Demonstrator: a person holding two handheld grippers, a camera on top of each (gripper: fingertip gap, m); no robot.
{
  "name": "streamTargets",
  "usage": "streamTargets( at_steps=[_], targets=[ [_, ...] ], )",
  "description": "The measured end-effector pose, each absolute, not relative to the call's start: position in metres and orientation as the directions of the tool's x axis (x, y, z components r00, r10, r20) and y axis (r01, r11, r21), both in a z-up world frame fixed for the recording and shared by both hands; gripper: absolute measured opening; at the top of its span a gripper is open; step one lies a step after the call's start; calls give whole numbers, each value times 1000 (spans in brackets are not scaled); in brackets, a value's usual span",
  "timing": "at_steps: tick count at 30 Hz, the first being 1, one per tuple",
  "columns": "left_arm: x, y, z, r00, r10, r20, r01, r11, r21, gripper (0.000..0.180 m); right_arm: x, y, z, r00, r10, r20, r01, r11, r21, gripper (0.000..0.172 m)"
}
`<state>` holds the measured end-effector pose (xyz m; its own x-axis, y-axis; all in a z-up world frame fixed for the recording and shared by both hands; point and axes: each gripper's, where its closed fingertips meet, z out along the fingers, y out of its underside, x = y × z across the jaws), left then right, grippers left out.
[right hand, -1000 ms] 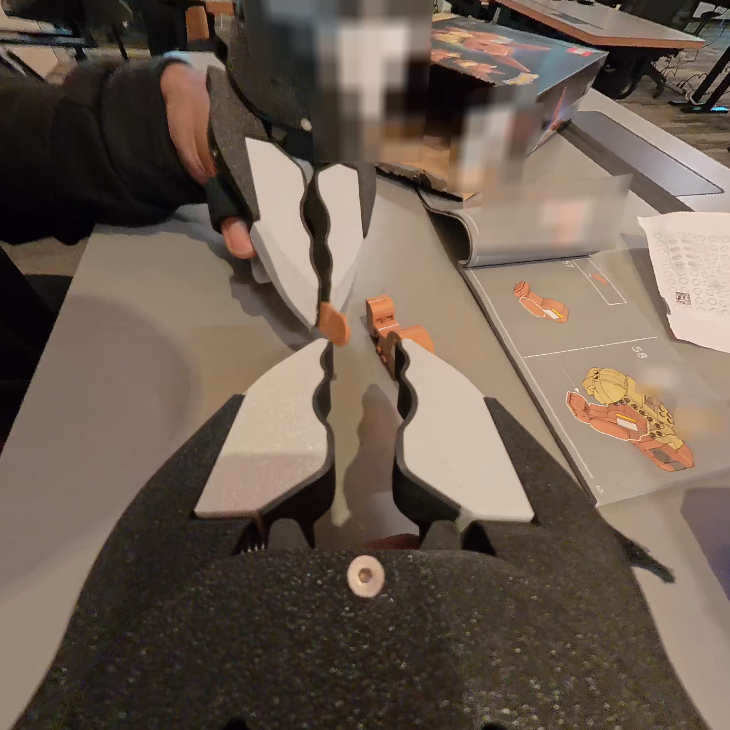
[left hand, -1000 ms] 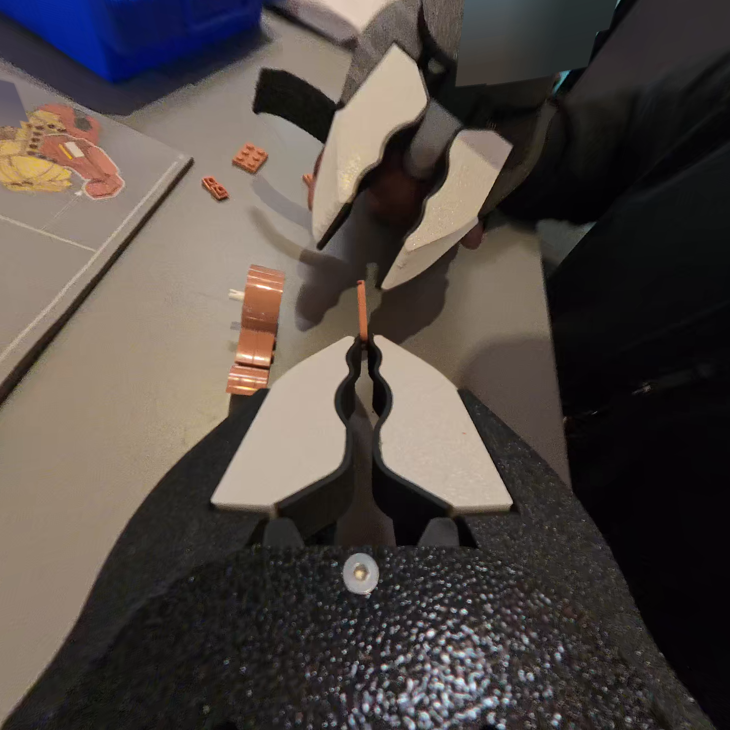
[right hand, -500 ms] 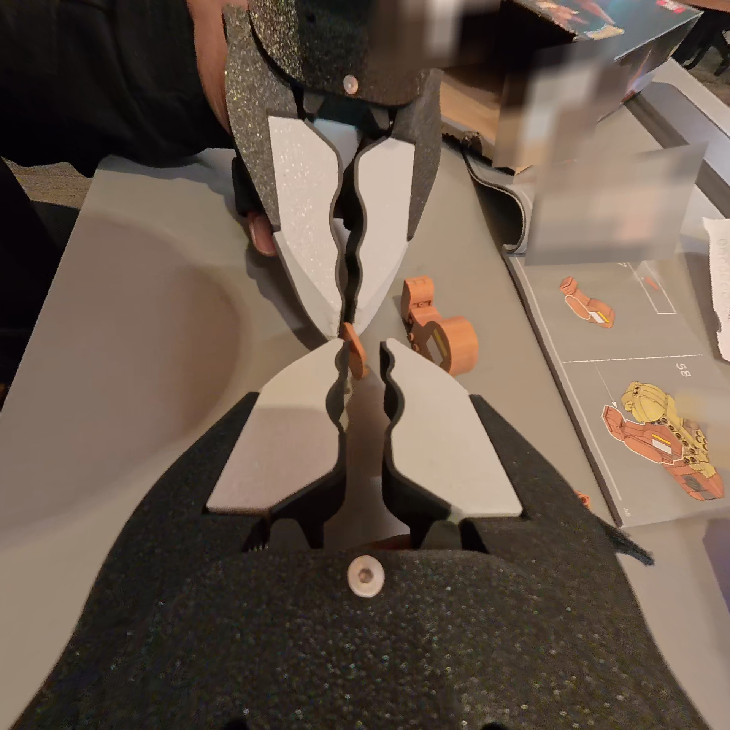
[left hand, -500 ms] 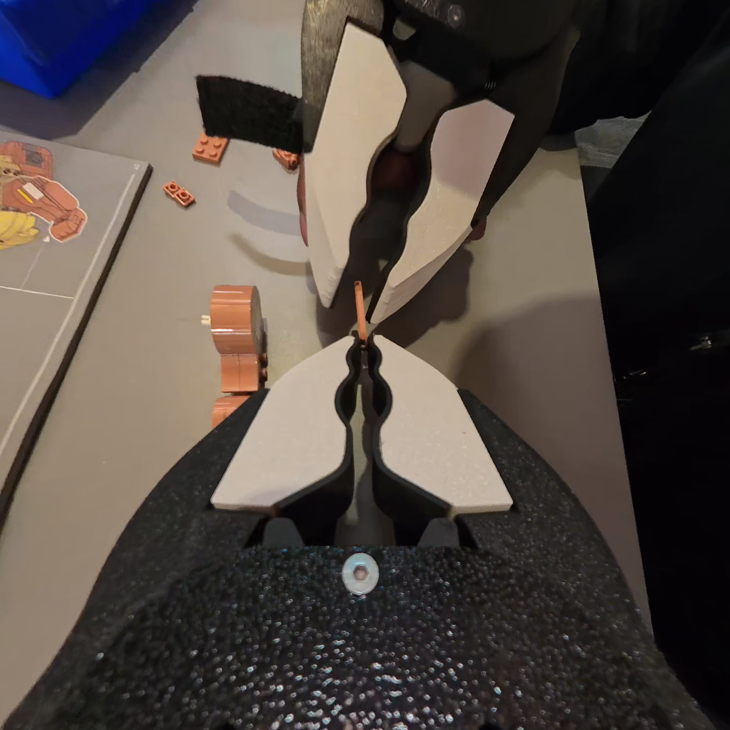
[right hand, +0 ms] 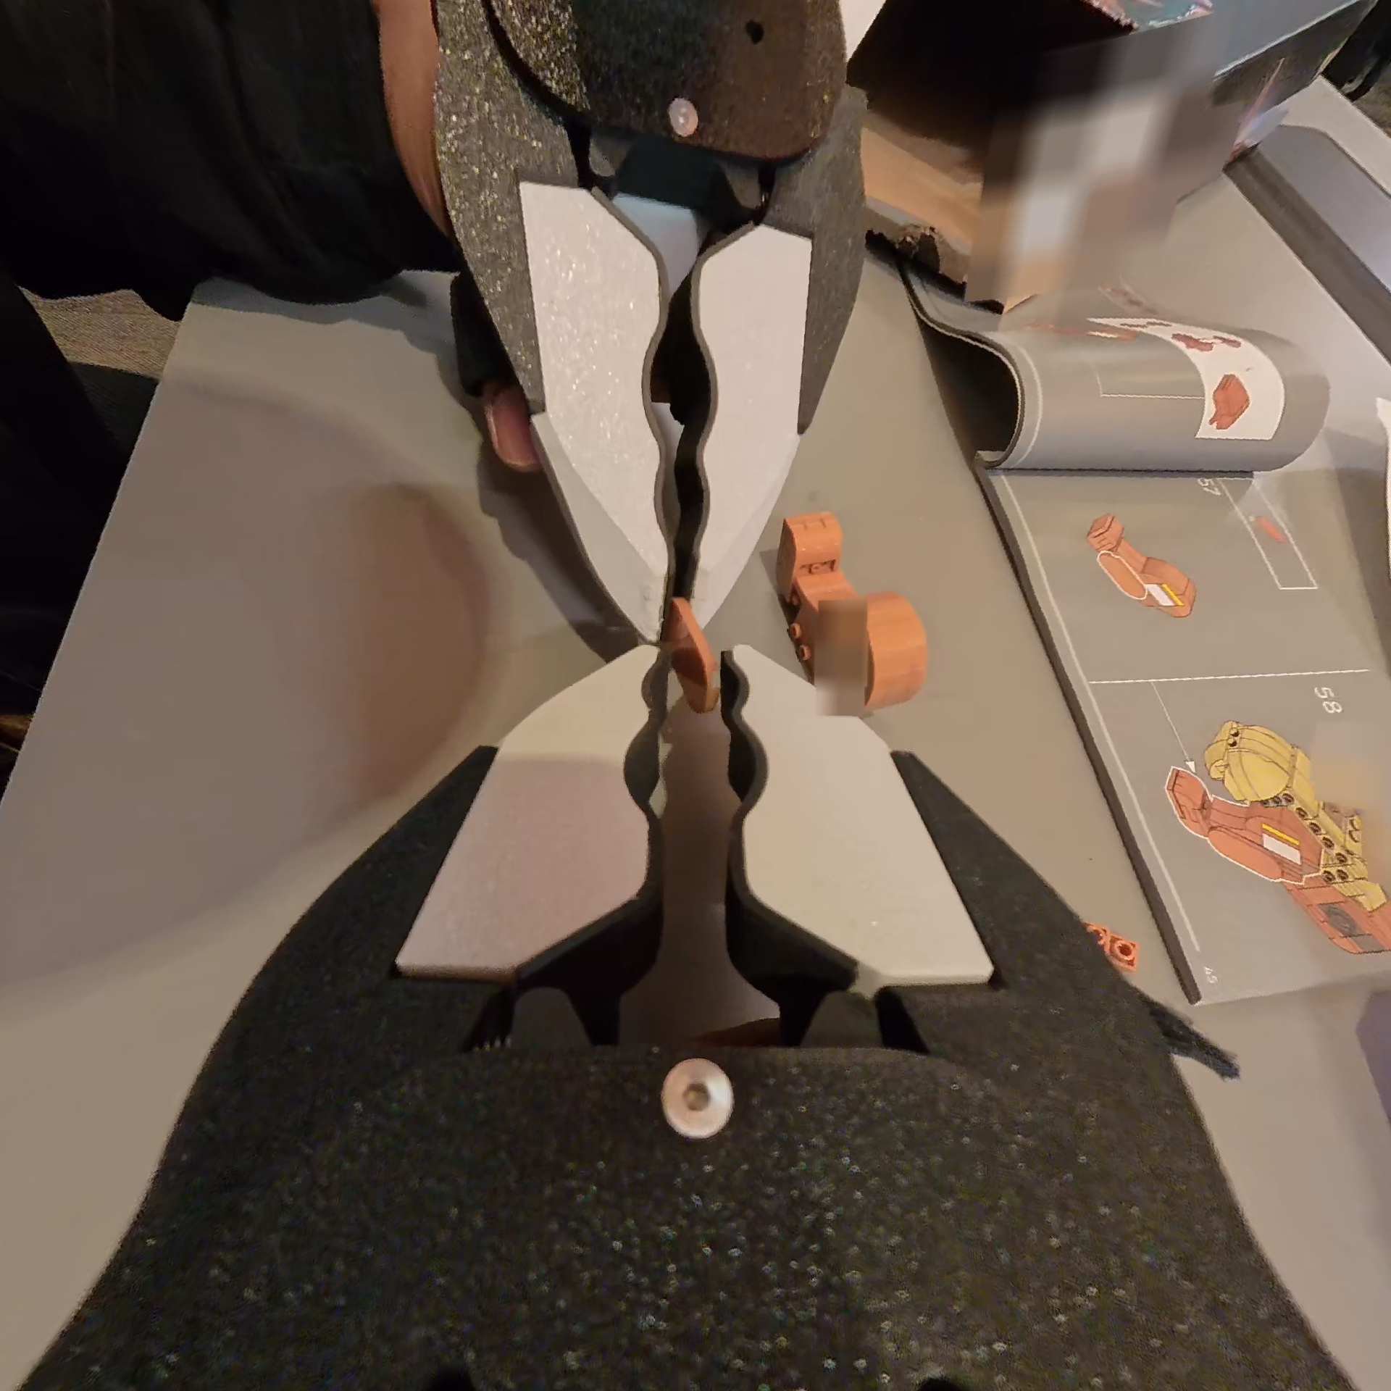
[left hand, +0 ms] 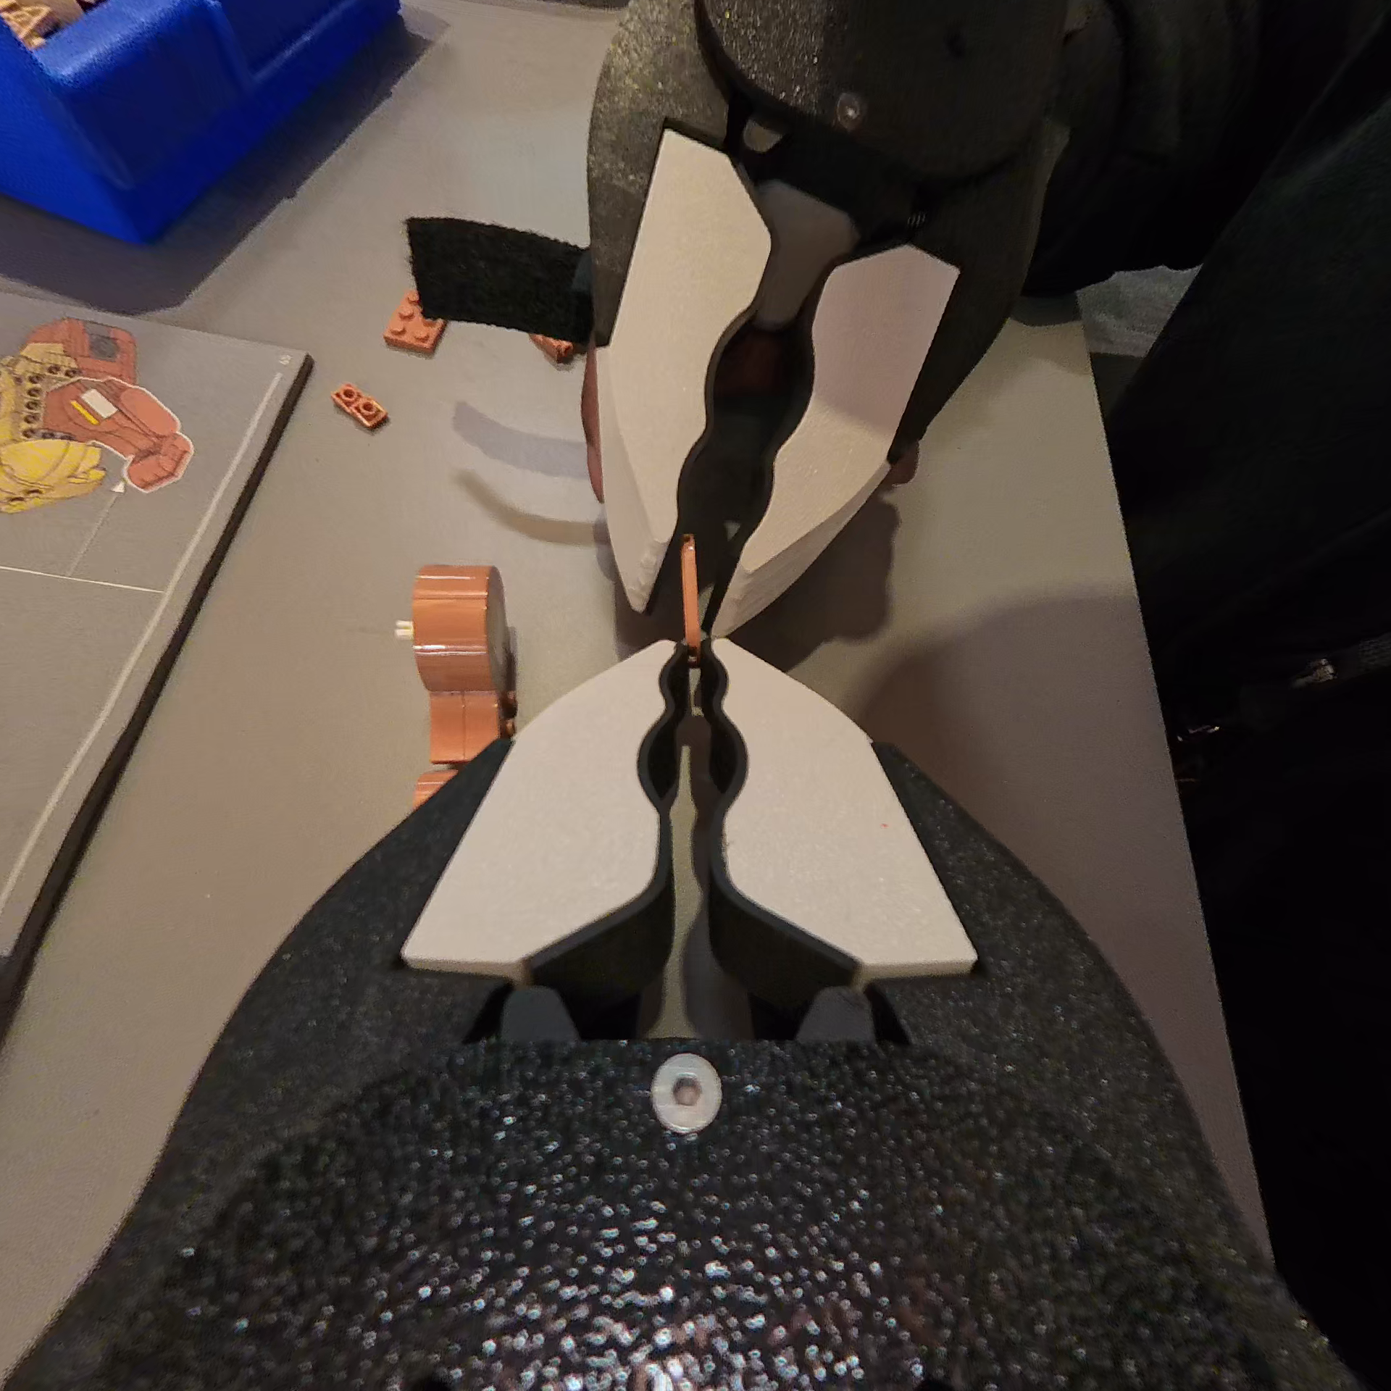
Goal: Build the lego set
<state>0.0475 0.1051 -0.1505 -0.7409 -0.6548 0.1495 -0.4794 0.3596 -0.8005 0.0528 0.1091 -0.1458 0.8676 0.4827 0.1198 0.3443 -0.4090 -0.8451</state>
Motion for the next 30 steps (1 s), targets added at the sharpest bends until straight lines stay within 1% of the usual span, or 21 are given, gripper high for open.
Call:
streamTargets(
  at_steps=[9,30],
  targets=[
    [48,112,-158,-716,-679,166,-506,339,-793,2,56,109,-143,879,471,65,290,-421,-859,13],
    [49,115,-159,-699,-694,174,-517,322,-793,2,57,109,-143,881,472,44,273,-429,-861,15]
  ],
)
